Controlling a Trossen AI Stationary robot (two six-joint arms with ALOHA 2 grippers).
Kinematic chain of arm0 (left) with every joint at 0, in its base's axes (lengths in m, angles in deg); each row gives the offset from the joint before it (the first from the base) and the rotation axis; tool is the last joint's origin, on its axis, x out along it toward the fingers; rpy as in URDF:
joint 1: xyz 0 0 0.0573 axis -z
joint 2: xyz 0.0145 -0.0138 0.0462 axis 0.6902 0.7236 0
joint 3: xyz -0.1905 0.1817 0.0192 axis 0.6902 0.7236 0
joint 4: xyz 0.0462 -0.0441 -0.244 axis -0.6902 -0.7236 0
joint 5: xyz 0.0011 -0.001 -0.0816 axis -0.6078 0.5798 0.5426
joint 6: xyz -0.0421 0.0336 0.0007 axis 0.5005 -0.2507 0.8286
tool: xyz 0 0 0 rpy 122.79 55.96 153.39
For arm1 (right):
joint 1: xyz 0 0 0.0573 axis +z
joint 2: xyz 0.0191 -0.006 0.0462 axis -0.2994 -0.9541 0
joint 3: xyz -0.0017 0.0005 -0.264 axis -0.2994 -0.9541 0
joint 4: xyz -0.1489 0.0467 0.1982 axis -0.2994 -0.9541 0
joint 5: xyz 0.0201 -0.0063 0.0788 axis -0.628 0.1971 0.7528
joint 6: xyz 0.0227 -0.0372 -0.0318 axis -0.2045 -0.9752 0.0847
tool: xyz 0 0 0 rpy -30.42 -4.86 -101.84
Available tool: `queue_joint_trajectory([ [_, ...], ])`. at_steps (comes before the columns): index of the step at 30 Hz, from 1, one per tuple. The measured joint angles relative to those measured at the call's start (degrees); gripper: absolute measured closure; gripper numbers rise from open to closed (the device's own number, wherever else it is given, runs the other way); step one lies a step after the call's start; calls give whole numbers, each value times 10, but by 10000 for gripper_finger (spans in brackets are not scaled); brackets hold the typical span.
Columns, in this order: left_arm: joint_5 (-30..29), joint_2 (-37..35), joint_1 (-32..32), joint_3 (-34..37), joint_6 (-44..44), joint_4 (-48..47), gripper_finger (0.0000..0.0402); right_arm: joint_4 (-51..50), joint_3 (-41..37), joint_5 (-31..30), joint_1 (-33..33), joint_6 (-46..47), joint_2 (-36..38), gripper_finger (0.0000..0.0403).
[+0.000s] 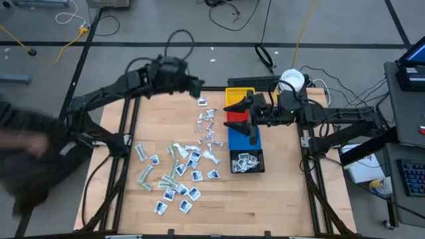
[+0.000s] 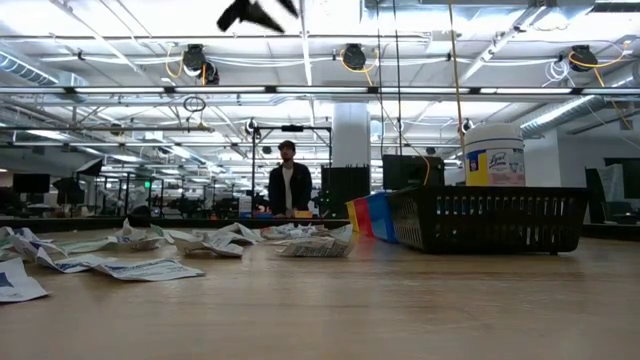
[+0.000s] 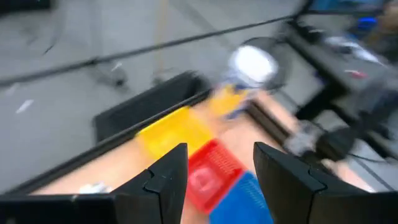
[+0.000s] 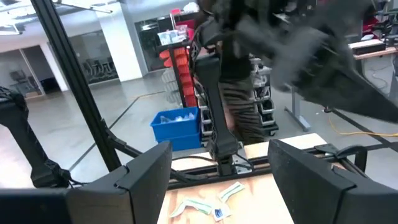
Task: Pick & Place First Aid Supplies
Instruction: Put the black towelette pack into the black bin
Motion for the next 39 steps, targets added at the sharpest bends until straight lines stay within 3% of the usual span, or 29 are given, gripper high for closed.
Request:
queue_joint_trajectory([
  [6, 10, 30, -107, -2, 75, -32, 213, 3, 0, 0, 0, -18, 0, 144],
  [11, 65, 55, -197, -2, 101, -101, 213, 6, 0, 0, 0, -32, 0, 144],
  [18, 141, 124, -282, -1, 103, -268, 213, 8, 0, 0, 0, -49, 0, 144],
  [22, 158, 170, -298, -1, 87, -355, 213, 8, 0, 0, 0, -52, 0, 144],
  [26, 163, 200, -299, -1, 73, -383, 213, 8, 0, 0, 0, -57, 0, 144],
  [35, 197, 231, -275, -1, 107, -291, 215, 8, 0, 1, 0, -57, 0, 144],
  [39, 204, 250, -258, -1, 131, -252, 239, 12, 0, 2, 0, -60, 1, 144],
])
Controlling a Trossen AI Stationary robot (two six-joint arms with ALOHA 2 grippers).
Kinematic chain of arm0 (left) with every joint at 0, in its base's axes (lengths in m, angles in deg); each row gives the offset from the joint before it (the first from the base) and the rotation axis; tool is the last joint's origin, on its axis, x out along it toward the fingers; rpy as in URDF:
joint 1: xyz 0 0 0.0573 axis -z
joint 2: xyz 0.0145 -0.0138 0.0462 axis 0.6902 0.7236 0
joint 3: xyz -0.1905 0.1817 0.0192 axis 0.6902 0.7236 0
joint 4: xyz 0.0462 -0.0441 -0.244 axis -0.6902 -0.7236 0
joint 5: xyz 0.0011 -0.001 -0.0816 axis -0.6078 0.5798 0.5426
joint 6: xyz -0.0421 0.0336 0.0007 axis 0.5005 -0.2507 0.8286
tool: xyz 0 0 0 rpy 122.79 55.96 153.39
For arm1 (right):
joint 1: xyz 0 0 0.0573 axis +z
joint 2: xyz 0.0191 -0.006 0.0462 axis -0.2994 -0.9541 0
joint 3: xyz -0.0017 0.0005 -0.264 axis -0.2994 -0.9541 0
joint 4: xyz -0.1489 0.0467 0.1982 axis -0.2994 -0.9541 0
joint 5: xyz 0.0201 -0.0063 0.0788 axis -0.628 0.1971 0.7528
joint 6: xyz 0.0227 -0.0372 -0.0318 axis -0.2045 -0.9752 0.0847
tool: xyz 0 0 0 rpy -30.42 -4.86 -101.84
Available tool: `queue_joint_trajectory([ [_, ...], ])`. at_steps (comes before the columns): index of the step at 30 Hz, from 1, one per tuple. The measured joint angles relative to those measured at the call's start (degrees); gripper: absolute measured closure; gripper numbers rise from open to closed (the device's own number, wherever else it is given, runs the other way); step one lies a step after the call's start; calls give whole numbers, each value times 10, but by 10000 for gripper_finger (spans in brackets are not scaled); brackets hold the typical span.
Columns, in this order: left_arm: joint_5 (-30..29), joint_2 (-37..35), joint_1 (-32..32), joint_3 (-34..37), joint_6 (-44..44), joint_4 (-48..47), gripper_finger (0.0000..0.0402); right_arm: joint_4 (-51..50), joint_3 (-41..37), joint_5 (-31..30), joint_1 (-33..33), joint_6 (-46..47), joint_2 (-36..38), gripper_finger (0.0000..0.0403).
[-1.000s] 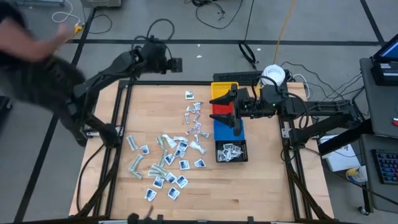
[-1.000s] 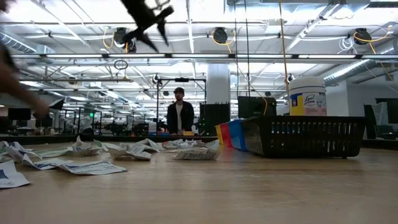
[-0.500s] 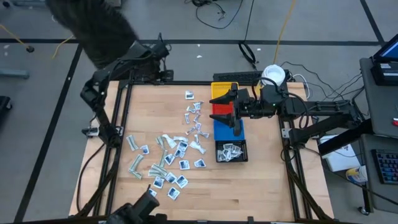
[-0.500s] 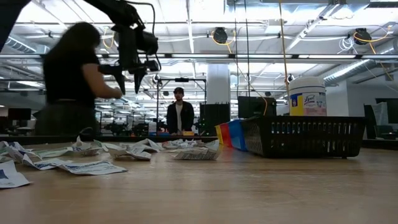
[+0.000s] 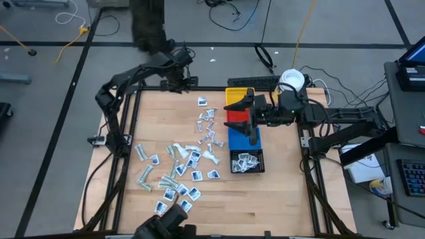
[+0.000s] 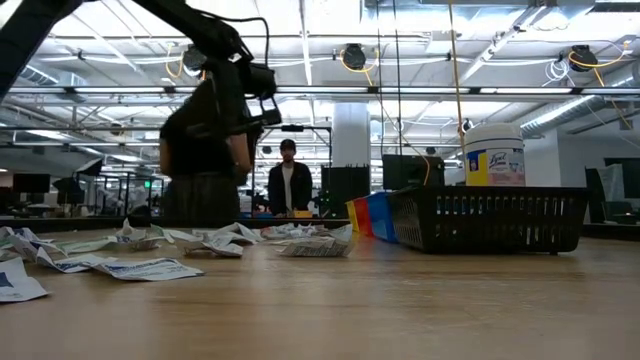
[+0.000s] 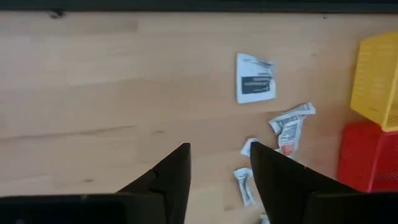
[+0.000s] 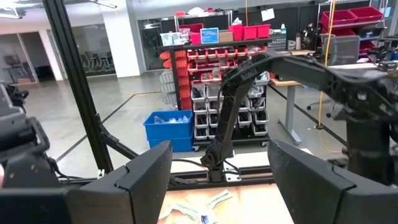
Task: Pick & Place First Aid Supplies
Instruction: Put the black towelette pack into the black bin
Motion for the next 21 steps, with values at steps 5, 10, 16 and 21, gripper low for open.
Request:
queue_joint_trajectory([
  [5, 48, 29, 13, 0, 13, 48, 284, 0, 0, 15, 0, 0, 6, 144],
  [10, 65, 52, 18, 0, 28, 89, 307, -2, 0, 16, 0, 0, 13, 145],
  [16, 64, 62, 12, 0, 38, 129, 309, -4, 0, 31, 1, -8, 20, 145],
  [21, 60, 61, 4, 0, 41, 157, 309, -7, 0, 44, 1, -17, 26, 145],
])
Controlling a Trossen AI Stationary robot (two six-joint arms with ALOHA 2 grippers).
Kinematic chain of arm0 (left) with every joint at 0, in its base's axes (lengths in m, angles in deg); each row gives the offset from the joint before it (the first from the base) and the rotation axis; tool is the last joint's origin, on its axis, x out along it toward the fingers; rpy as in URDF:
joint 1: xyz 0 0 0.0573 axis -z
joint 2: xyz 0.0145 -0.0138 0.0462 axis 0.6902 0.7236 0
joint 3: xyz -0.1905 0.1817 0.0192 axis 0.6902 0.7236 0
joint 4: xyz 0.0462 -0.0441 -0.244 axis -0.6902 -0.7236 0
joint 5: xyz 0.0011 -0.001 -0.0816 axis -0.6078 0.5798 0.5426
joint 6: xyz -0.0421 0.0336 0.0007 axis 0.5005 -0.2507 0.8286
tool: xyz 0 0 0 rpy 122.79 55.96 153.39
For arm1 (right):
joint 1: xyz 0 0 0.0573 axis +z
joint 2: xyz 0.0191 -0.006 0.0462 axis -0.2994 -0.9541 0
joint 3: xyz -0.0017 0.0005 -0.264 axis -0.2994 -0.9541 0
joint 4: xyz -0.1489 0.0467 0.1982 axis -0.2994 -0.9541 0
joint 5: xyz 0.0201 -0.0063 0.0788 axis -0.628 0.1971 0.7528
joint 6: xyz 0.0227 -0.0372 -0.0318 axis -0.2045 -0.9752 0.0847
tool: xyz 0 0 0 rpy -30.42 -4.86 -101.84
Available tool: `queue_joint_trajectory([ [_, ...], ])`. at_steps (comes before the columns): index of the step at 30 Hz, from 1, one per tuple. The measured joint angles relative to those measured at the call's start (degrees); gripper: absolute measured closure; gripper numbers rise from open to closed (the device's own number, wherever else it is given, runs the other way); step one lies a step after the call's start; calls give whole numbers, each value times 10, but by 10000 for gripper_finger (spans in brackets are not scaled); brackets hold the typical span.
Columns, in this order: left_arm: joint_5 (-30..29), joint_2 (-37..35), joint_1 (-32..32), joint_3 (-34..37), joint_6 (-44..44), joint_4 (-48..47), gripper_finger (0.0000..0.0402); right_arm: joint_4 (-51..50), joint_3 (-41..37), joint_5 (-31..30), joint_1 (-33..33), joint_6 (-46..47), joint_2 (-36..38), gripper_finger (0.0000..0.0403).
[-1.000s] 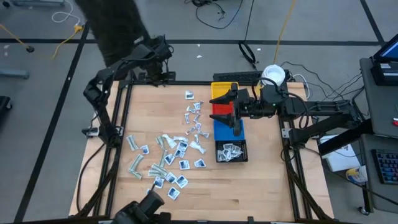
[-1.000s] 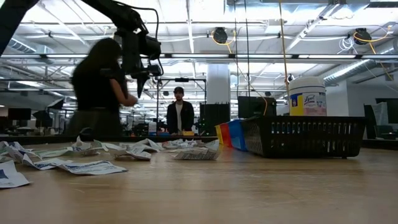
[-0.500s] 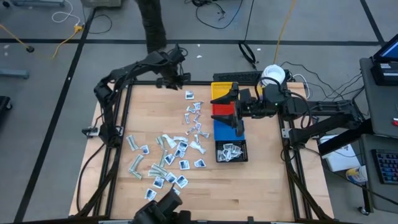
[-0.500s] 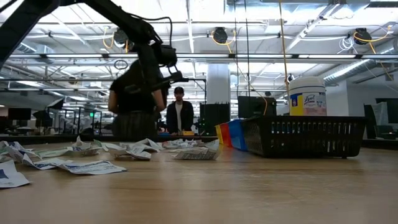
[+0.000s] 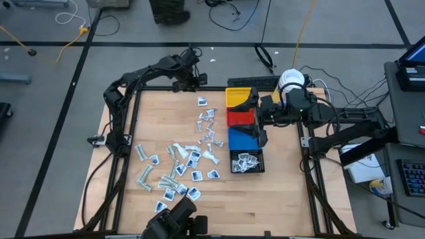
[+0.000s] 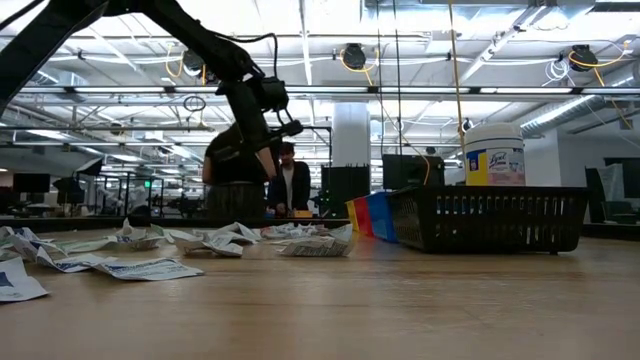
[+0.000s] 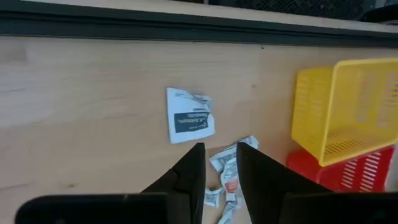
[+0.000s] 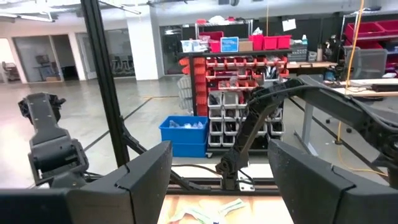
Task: Pick & Place First Aid Supplies
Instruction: Put the black towelette pack into the black bin
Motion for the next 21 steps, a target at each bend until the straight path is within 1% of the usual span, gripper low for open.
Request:
queue_joint_trajectory([
  [5, -1, 11, -2, 0, 0, 6, 309, -2, 0, 0, 0, -4, 1, 145],
  [12, 17, 65, 15, 0, -3, 19, 309, -4, 0, 0, 0, -13, 1, 145],
  [15, 8, 80, 23, 0, 0, 32, 309, -14, 0, 0, 0, -13, 1, 145],
  [21, -11, 114, 36, 0, -9, 22, 309, -39, 0, 0, 0, -13, 1, 145],
])
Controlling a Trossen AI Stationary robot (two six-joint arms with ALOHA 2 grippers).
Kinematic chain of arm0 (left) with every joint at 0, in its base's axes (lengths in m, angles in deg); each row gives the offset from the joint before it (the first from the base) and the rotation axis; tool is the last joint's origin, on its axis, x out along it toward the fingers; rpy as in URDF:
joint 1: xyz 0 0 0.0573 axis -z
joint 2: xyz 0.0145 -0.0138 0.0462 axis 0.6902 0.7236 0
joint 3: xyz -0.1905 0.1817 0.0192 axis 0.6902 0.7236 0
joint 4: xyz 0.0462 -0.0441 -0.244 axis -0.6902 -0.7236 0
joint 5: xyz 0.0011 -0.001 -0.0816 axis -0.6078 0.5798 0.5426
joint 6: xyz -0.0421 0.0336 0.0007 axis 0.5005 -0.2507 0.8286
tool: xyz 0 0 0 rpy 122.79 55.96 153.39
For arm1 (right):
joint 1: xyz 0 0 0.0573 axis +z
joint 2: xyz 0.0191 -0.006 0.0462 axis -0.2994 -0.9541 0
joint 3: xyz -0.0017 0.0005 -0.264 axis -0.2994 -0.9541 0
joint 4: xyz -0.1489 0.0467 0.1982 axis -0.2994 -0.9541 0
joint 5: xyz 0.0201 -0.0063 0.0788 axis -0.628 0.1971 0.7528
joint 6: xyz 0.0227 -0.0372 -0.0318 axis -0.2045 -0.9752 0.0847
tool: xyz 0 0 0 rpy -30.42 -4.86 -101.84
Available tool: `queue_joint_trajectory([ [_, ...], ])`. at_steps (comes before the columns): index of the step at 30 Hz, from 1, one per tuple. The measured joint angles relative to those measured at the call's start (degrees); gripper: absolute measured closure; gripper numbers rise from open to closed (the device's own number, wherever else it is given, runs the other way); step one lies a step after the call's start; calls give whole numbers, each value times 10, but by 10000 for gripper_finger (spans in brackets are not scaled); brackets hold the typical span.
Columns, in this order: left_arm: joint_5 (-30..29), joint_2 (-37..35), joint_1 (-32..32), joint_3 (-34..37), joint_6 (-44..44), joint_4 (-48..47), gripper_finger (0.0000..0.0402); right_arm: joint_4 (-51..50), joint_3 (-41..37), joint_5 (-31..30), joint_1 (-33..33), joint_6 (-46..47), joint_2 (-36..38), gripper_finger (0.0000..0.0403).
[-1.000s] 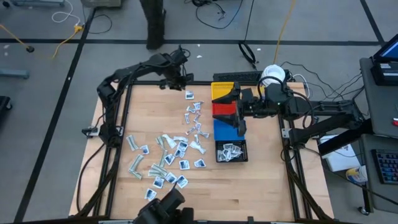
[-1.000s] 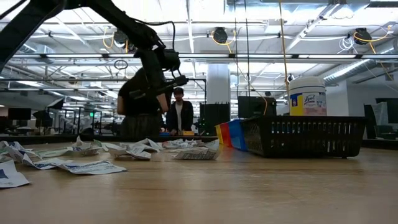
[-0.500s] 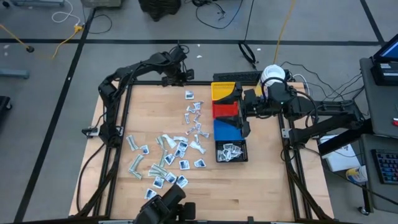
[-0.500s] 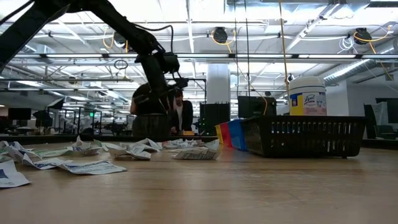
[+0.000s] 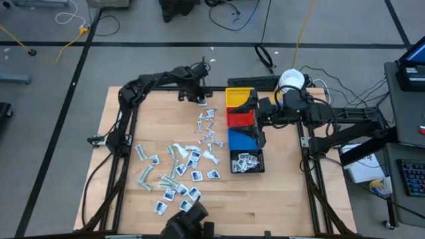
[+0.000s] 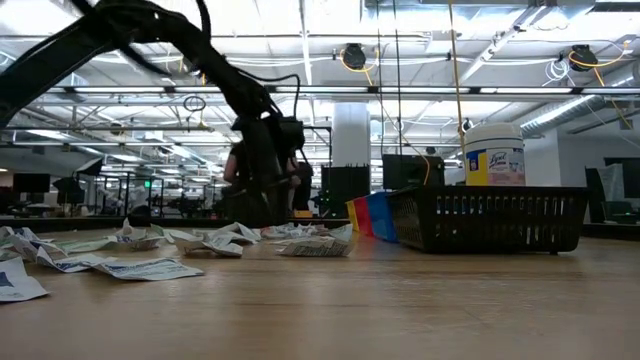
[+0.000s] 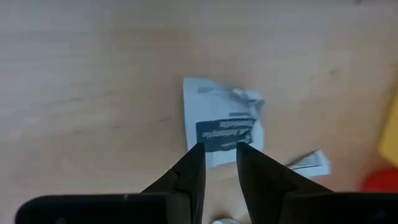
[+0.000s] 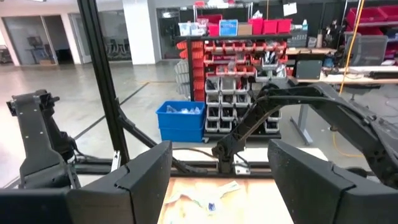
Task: Pick & Place First Aid Supplies
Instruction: Put the black towelette pack into the black bin
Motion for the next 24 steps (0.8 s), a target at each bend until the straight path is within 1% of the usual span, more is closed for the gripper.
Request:
queue_joint_trajectory([
  [5, -18, 22, 19, -4, -17, -6, 309, -1, 0, 0, 0, 0, 0, 145],
  [9, -43, 24, 24, -3, -21, -3, 309, -2, 0, 3, 0, 0, 0, 145],
  [12, -39, 24, 23, -3, -37, -6, 311, -3, 0, 13, 0, 0, 0, 145],
  [14, -34, 25, 20, -3, -43, -12, 327, -2, 0, 27, 0, 0, 0, 145],
  [17, -34, 25, 18, -2, -70, -25, 382, -1, 0, 32, 0, 0, 0, 145],
  [18, -32, 25, 18, -2, -77, -27, 391, -1, 0, 32, 0, 0, 0, 145],
  [22, -32, 26, 16, -2, -79, -34, 398, -1, 0, 32, 0, 0, 2, 145],
  [24, -32, 26, 13, -7, -79, -39, 395, 0, 0, 32, 0, 0, 2, 145],
])
